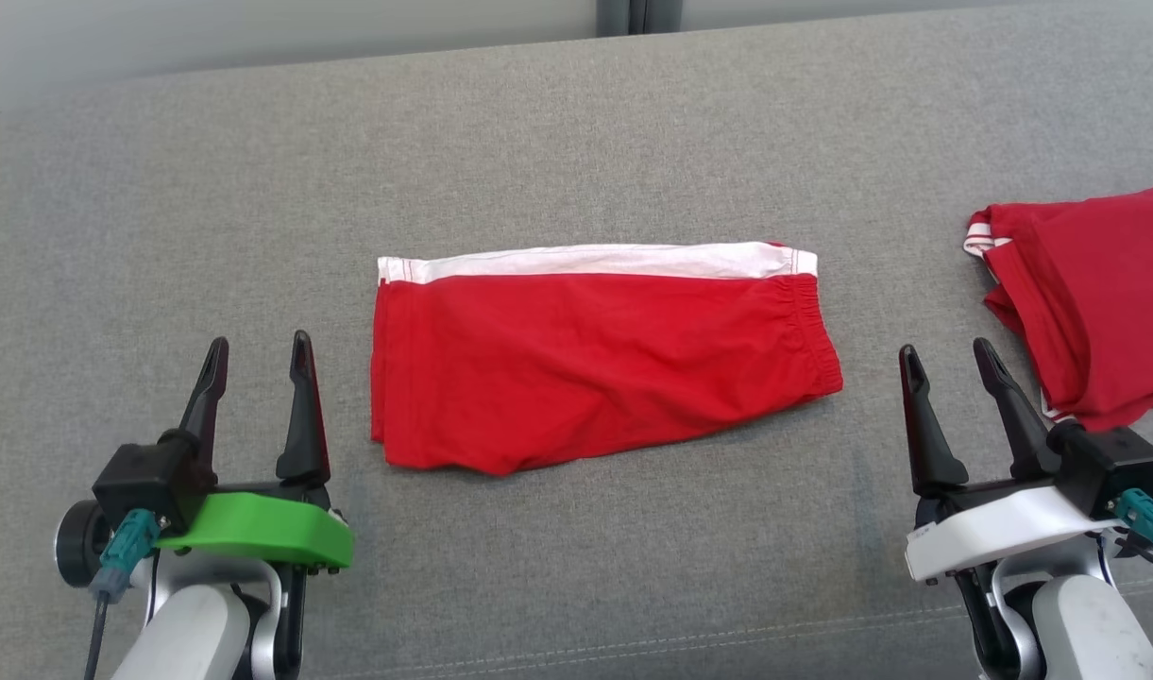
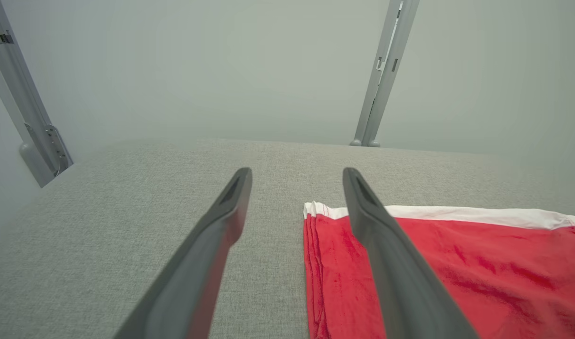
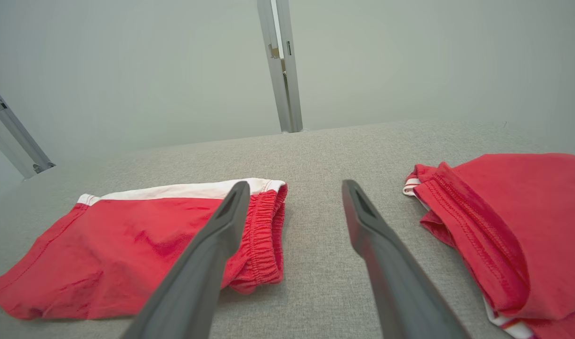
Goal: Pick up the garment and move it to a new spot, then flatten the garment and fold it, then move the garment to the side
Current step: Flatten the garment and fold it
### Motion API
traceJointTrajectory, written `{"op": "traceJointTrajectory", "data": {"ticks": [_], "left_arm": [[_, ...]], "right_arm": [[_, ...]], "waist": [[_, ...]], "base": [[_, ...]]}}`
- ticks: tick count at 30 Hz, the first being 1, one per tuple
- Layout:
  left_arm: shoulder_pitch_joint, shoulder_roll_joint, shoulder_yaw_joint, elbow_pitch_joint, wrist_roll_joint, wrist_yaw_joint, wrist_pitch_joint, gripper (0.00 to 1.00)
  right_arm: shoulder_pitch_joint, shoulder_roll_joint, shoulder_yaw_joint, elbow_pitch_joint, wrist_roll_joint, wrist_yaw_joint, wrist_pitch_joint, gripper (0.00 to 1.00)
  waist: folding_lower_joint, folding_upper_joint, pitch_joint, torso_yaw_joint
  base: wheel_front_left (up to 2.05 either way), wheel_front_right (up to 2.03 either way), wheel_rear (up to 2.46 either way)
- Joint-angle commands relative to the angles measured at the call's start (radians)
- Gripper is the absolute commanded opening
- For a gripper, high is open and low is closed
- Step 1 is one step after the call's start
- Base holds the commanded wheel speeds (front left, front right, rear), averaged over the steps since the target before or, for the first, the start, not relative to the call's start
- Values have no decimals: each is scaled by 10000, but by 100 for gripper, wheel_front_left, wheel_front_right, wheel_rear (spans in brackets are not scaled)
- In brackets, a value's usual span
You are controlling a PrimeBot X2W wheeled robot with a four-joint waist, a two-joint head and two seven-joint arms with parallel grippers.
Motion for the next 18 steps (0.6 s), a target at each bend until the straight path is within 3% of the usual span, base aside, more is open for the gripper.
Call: {"op": "traceJointTrajectory", "data": {"ticks": [1, 9, 18], "left_arm": [[230, 65, 78, -89, 183, 89, -65, 100], [1237, 167, 101, -330, 884, 378, -84, 100], [1596, 184, 212, -588, 1004, 330, -87, 100]], "right_arm": [[127, -60, 14, 42, -86, -3, 26, 100], [852, 70, -198, -54, -205, -3, 218, 100], [1177, 172, -338, -388, -266, -3, 480, 100]], "waist": [[0, 0, -320, 107], [0, 0, -924, 301], [0, 0, -1037, 328]], "base": [[0, 0, 0], [0, 0, 0], [0, 0, 0]]}}
